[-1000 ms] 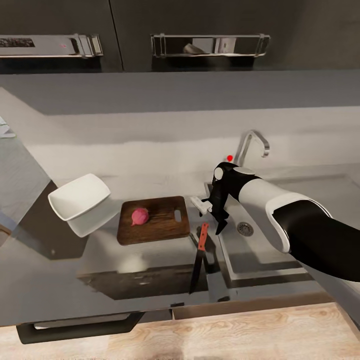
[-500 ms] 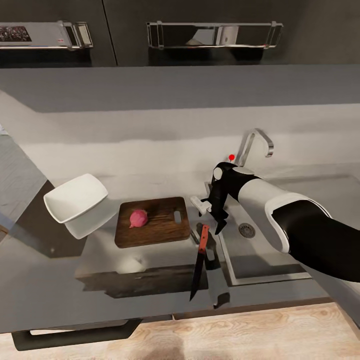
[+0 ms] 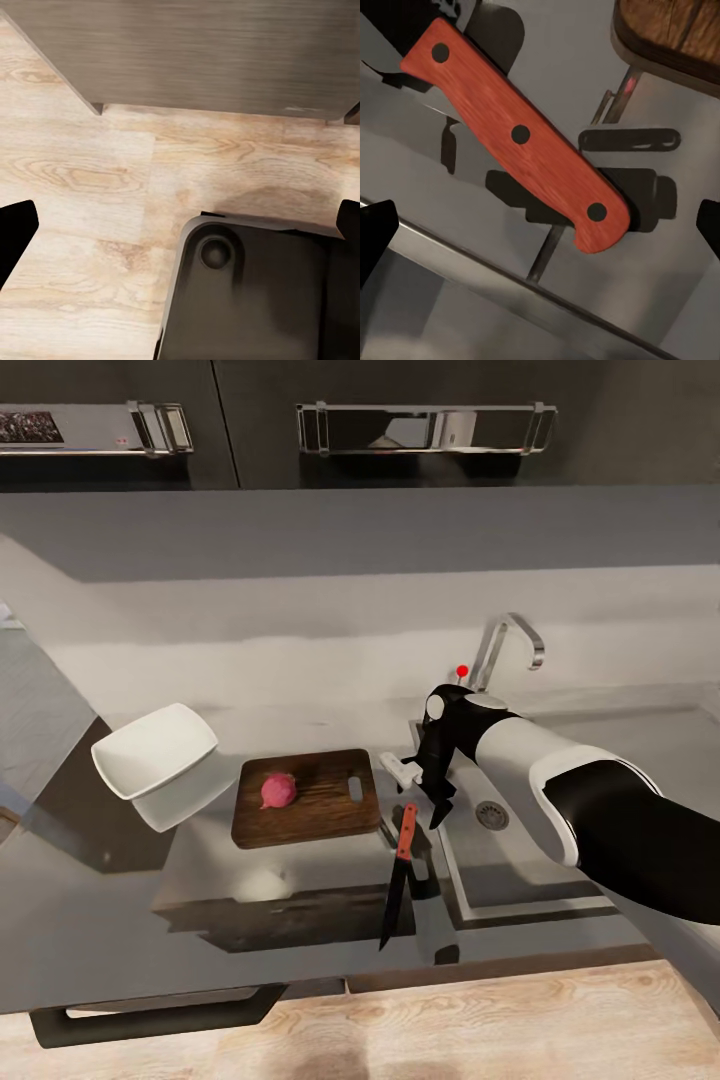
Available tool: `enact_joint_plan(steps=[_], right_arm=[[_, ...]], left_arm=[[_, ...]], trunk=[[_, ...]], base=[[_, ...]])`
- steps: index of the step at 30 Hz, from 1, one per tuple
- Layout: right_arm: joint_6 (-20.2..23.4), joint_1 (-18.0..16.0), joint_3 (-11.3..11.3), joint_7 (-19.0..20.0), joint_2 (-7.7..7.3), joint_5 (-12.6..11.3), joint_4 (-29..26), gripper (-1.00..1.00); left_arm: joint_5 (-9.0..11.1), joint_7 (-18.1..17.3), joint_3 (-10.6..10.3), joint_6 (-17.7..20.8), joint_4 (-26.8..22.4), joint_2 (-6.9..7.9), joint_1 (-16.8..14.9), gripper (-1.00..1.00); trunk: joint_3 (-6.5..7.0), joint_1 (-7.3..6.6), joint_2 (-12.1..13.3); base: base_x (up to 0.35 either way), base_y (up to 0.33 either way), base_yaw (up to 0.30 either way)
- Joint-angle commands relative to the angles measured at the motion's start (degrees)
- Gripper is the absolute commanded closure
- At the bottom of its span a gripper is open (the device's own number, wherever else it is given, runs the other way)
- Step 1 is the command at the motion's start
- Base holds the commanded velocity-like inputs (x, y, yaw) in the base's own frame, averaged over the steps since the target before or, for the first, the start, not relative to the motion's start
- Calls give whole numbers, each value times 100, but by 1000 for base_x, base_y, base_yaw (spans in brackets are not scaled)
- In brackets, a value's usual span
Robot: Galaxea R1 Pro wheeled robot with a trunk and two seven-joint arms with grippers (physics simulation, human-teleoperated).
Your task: In the kitchen, take the Vidalia onion out of the sink, dice it on the chopping board with the paring knife, put the diced onion into the bowl on the countertop, then place both the paring knife and the chopping board into the sink.
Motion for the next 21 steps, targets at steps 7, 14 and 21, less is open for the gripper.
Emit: enact_joint_plan(steps=[7,14,21], right_arm=[[-33,-4,-16,8,1,20,-2,-100],[-35,-4,-17,-13,1,16,-2,-100],[-31,-4,-10,-123,1,12,-2,-100]], left_arm=[[37,35,-47,-10,-11,7,1,-100],[37,36,-47,-10,-7,7,1,-100],[37,35,-47,-16,-9,6,1,-100]], trunk=[[-8,3,-10],[-8,3,-10],[-8,3,-10]], base=[[24,7,0],[91,54,0],[-59,3,0]])
